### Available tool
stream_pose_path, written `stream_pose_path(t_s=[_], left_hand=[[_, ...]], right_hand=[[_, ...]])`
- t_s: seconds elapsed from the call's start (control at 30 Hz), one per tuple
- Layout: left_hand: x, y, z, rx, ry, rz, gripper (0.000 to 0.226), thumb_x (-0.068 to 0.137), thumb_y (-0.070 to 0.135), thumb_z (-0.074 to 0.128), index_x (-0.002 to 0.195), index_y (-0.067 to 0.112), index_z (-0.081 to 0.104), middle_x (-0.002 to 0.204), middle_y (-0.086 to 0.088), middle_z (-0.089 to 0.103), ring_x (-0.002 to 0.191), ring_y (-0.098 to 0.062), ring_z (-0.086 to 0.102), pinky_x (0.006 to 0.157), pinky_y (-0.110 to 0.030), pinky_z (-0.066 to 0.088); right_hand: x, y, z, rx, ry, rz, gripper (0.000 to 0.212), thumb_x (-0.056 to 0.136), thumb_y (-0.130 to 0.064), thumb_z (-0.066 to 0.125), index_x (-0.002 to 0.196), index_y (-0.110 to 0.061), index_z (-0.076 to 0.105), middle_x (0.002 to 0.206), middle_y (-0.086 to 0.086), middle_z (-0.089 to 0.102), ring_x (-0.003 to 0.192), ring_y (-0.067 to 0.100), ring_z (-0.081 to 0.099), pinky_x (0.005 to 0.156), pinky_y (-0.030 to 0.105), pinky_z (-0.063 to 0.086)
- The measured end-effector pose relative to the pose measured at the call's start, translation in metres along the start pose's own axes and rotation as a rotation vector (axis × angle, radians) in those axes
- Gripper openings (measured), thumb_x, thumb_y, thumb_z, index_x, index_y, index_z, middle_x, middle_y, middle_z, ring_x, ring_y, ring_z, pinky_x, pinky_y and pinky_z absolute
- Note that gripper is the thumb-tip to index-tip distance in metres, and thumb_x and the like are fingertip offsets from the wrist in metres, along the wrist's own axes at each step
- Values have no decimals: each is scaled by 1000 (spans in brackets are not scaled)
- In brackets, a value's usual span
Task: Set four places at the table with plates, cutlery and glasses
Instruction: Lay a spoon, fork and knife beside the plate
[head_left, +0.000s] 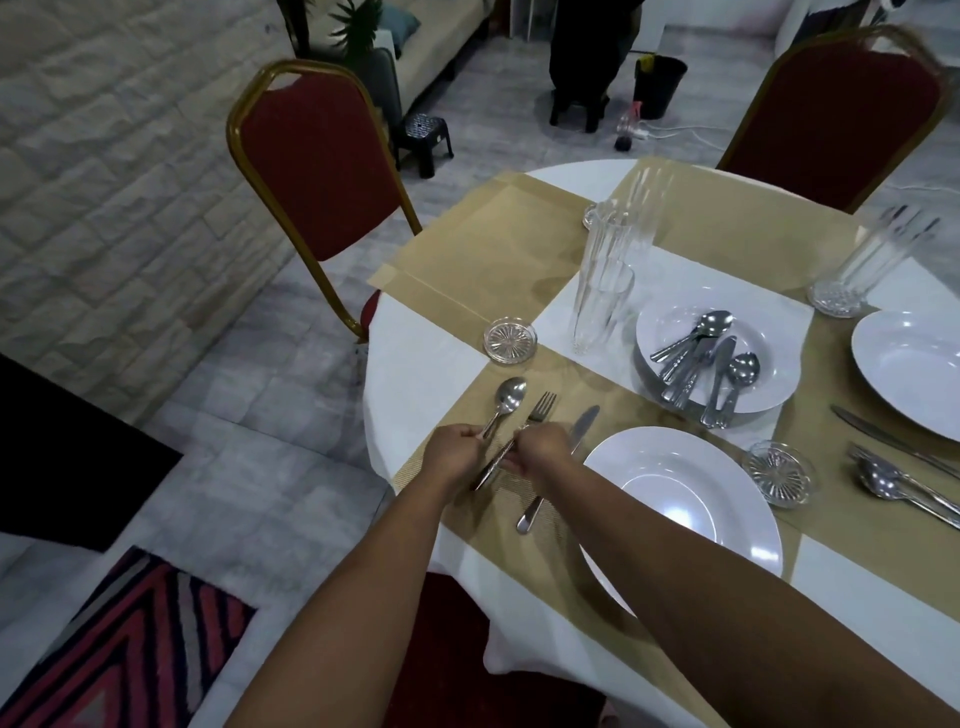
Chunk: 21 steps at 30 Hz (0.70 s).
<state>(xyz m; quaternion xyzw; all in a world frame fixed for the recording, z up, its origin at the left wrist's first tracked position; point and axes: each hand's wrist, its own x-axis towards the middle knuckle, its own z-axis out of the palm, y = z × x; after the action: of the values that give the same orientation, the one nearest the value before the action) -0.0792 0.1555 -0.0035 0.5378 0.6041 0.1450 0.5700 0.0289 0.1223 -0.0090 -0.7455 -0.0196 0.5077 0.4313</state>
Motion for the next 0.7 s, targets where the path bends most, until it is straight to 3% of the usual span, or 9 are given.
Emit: stream_pose_path(t_s=[0.07,0.13,0.23,0.37,0.43,0.5,0.57,0.7], left_hand=[[7,-1,2,37,18,-10,21,87,7,60,103,11,74,103,-9,73,94,-25,67,79,-29,49],[13,-2,4,78,33,-11,18,85,7,63,100,11,74,105,-10,73,93,-22,66,85,-30,50],[16,-5,3,256,97,93,18,83,12,67,99,15,73,104,-2,73,98,-17,65,90,-27,49],[14,-13,5,327,124,166,13,80,14,69,93,15,73,92,-3,73,91,-18,67,84,-30,53],[14,-14,5,331,122,193,10,79,14,70,88,14,72,88,-3,72,86,-19,67,81,-34,55],[16,-15,4,358,111,217,9,78,14,72,87,13,72,86,-3,72,84,-19,67,79,-34,55],[18,-15,1,343,70,218,11,77,15,74,87,12,74,85,-3,73,84,-18,68,79,-33,55],[21,-16,-12,401,-57,239,13,77,13,75,90,12,75,86,-2,72,82,-13,66,74,-23,51]], right_hand=[[2,-2,5,-23,29,-13,15,93,8,45,89,2,58,89,25,67,60,31,64,55,38,56],[5,-2,6,-74,56,-40,18,93,6,45,102,-2,58,96,24,67,67,34,67,54,38,57],[13,2,4,-114,51,-32,13,91,6,49,87,-5,54,81,17,64,72,31,69,62,40,59],[22,11,2,-216,131,-81,8,87,4,55,83,-2,57,86,22,72,73,35,72,69,48,61],[18,12,-1,-331,140,-127,13,87,-1,58,76,-7,57,83,16,72,75,30,71,73,44,61],[13,11,-5,-419,130,-143,5,85,0,61,84,-4,64,76,10,69,69,24,69,58,28,57],[12,12,-8,-472,140,-150,9,82,2,62,90,1,66,66,8,67,60,20,66,48,21,50],[11,18,-6,-465,145,-200,19,86,-18,62,71,-6,61,58,10,68,56,25,69,67,37,60]])
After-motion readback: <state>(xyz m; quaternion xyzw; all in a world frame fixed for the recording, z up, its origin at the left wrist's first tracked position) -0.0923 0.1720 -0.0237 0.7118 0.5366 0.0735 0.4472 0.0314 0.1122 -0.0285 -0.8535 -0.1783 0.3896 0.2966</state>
